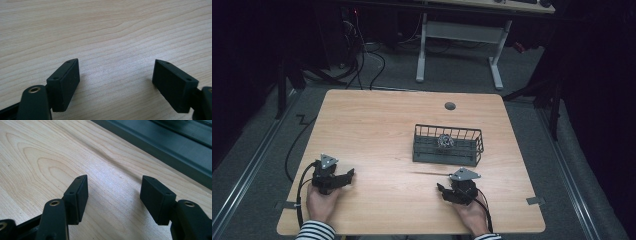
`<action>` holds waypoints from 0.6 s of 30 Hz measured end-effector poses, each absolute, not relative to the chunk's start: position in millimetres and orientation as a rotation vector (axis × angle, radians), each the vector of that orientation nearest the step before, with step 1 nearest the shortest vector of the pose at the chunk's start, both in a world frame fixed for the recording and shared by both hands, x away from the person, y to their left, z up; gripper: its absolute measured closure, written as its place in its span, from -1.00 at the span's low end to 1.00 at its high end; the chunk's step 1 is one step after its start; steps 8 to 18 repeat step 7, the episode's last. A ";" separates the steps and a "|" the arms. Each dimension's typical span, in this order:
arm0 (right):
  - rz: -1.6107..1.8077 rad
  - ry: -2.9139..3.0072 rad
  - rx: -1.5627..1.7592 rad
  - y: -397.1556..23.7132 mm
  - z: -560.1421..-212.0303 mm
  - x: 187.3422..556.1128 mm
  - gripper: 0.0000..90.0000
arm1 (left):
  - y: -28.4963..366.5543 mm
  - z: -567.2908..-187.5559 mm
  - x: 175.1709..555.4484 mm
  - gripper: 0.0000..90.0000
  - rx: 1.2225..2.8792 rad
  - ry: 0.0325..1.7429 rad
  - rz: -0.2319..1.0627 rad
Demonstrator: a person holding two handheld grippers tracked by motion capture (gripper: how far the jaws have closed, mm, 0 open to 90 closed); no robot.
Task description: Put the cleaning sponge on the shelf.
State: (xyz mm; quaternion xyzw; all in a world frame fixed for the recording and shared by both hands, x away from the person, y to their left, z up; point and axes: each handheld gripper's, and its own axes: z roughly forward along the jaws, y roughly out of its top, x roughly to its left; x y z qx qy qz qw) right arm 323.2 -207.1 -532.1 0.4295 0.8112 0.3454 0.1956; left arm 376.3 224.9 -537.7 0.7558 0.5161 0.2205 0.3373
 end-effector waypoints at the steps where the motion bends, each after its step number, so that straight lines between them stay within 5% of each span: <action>1: 0.968 2.273 1.203 -207.2 -532.0 323.3 -0.11 | 224.9 -537.7 376.3 -0.50 1.970 1.345 0.575; 18: 0.968 2.275 1.203 -207.3 -531.9 323.6 -0.11 | 224.9 -537.7 376.4 -0.51 1.971 1.343 0.573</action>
